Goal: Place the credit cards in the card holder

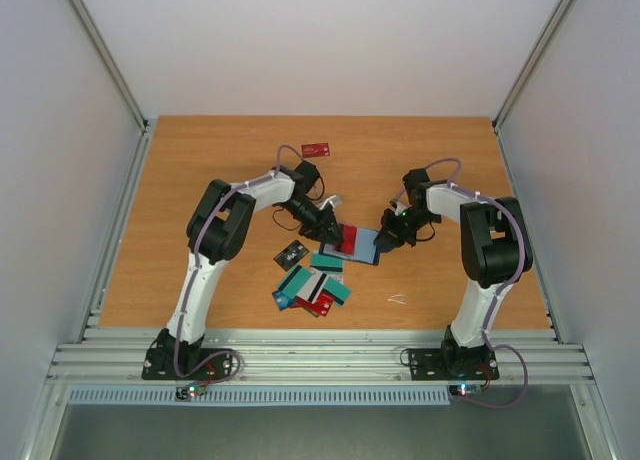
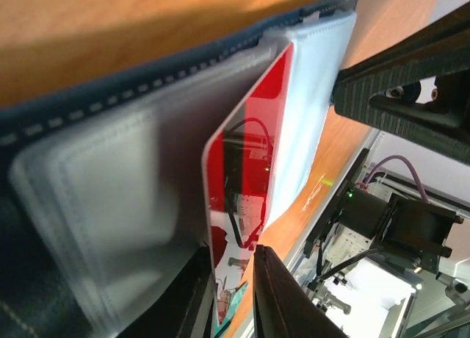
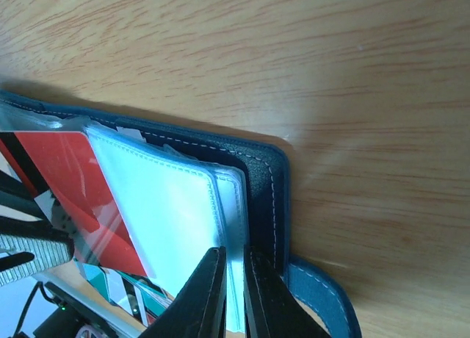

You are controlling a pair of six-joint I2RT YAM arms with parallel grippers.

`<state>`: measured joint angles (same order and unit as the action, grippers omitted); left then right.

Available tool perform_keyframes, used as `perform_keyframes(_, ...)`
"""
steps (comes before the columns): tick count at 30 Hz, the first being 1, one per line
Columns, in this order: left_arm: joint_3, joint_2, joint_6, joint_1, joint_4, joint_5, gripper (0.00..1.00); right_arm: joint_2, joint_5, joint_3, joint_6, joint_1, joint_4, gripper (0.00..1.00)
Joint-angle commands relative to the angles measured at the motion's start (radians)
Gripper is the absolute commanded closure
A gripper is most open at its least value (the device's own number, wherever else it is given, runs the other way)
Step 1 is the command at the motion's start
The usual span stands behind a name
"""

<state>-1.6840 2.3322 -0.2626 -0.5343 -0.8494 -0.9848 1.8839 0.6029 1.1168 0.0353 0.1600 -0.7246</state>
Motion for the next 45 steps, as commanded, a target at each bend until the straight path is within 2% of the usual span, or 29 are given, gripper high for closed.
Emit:
perform_keyframes(1, -0.079, 0.064, 0.055, -0.011, -0.078, 0.017, 0.83, 0.018, -0.019, 0.028, 0.021, 0.003, -0.025, 0.9)
perform_keyframes(7, -0.114, 0.092, 0.059, -0.031, -0.097, 0.026, 0.85, 0.044, -0.009, 0.049, 0.026, 0.007, -0.03, 0.9)
perform_keyframes(10, -0.141, 0.107, 0.08, -0.042, -0.139, 0.032, 0.92, 0.05, -0.008, 0.056, 0.029, 0.009, -0.032, 0.91)
perform_keyframes(14, -0.148, 0.096, 0.108, -0.044, -0.193, 0.064, 0.93, 0.054, -0.005, 0.059, 0.032, 0.009, -0.031, 0.9)
perform_keyframes(22, -0.185, 0.124, 0.169, -0.043, -0.309, 0.032, 0.96, 0.055, 0.001, 0.07, 0.043, 0.009, -0.036, 0.91)
perform_keyframes(33, -0.232, 0.193, 0.167, -0.044, -0.316, -0.034, 0.96, 0.075, 0.022, 0.077, 0.06, 0.009, -0.037, 0.9)
perform_keyframes(40, -0.239, 0.194, 0.12, -0.046, -0.286, 0.007, 0.91, 0.059, 0.026, 0.072, 0.061, 0.009, -0.049, 0.91)
perform_keyframes(45, -0.194, 0.146, 0.05, -0.047, -0.242, 0.083, 0.73, 0.01, 0.02, 0.048, 0.055, 0.009, -0.054, 0.9)
